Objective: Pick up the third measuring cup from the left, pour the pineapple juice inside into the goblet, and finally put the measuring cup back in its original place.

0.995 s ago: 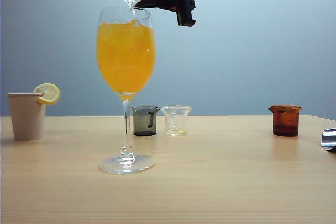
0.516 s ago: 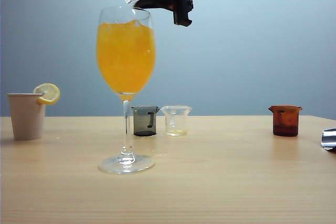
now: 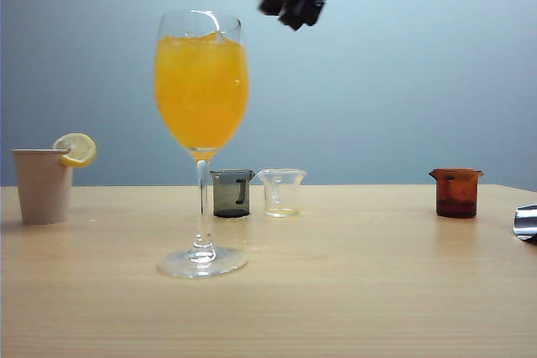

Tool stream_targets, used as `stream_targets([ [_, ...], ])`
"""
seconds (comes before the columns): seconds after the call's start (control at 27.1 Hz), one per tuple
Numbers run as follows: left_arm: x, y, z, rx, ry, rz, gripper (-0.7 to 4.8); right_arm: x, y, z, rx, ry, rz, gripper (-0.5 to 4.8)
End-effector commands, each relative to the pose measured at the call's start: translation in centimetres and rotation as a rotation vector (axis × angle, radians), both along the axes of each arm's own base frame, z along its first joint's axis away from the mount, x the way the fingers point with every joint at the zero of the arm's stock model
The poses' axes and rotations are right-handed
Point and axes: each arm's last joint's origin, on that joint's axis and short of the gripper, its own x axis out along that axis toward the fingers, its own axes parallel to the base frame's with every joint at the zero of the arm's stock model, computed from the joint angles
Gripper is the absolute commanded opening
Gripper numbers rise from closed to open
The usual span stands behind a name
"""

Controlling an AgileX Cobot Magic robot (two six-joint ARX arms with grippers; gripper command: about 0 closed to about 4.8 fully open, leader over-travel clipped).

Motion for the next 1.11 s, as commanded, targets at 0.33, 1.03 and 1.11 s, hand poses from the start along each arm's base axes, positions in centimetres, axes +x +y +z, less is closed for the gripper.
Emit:
stream_targets([
  [0.33, -0.1, 0.0, 0.2, -0.006, -0.016, -0.006, -0.05, 2.7, -4.2, 1.0, 0.482, 0.15, -0.177, 0.48],
  [1.03, -0.1, 0.0, 0.2, -0.013, -0.014, -0.031, -0.05, 6.2, -4.1, -6.7, 0.805, 0.285, -0.299, 0.49],
  [1.11, -0.1, 0.0, 0.2, -0.013, -0.014, -0.031, -0.05, 6.7, -3.8, -7.8, 0.802, 0.293, -0.303, 0.49],
])
